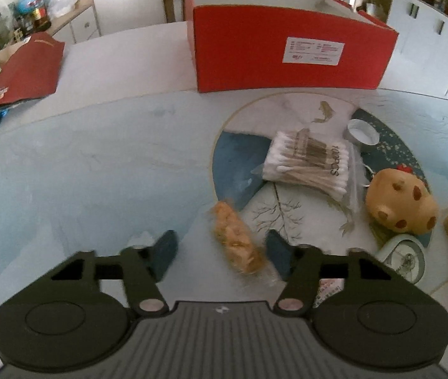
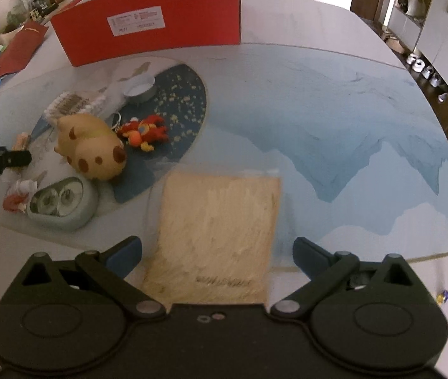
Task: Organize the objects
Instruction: 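Grasp the small orange snack bag with the left tool while the right grasps the bread bag, then carry the orange snack bag and bread bag with both tools over the red box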
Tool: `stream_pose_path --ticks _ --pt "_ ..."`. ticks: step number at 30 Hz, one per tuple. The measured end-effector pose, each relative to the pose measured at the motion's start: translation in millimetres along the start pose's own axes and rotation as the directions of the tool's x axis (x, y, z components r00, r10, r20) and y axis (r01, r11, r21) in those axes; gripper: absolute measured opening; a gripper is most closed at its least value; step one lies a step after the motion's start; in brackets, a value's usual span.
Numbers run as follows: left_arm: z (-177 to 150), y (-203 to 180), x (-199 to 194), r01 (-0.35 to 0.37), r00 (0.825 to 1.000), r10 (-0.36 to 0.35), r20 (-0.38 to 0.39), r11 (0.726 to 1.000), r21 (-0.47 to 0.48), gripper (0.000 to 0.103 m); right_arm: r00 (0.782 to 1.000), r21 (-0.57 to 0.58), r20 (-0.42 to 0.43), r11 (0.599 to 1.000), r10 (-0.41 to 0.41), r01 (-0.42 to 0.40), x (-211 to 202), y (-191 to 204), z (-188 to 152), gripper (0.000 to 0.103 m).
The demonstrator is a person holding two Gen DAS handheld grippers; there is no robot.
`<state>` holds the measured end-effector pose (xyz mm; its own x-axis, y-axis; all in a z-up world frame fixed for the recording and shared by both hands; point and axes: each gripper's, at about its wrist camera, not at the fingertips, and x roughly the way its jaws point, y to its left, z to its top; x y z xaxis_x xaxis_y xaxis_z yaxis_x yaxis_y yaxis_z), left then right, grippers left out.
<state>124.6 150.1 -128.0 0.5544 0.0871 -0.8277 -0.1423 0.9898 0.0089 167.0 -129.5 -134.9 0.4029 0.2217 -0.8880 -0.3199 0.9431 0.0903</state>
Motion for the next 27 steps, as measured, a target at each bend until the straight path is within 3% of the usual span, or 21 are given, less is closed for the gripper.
stream_pose_path --ticks 5,10,15,27 --pt "1.5 -0.5 -0.6 0.020 1.000 -0.020 0.007 1.000 0.022 0.032 1.000 -0.035 0.016 0.999 -0.004 0.004 -4.4 6.8 -2.9 0.087" --pt "1.1 1.6 -1.5 0.026 1.000 -0.026 0.011 1.000 0.017 0.021 1.000 -0.031 0.028 0.999 -0.012 0.013 -8.0 5.5 -3.4 0.077" --pt "1.3 2.2 -2.4 0.046 0.999 -0.046 0.007 0.999 0.018 0.020 0.999 -0.016 0.035 1.000 0.004 -0.003 -14.0 2.8 -2.2 0.071" --pt "14.3 0.8 -27.7 0.113 0.993 -0.112 0.036 0.993 -0.014 0.020 0.995 0.014 0.089 0.999 0.032 -0.034 -38.6 4.5 21.3 0.070"
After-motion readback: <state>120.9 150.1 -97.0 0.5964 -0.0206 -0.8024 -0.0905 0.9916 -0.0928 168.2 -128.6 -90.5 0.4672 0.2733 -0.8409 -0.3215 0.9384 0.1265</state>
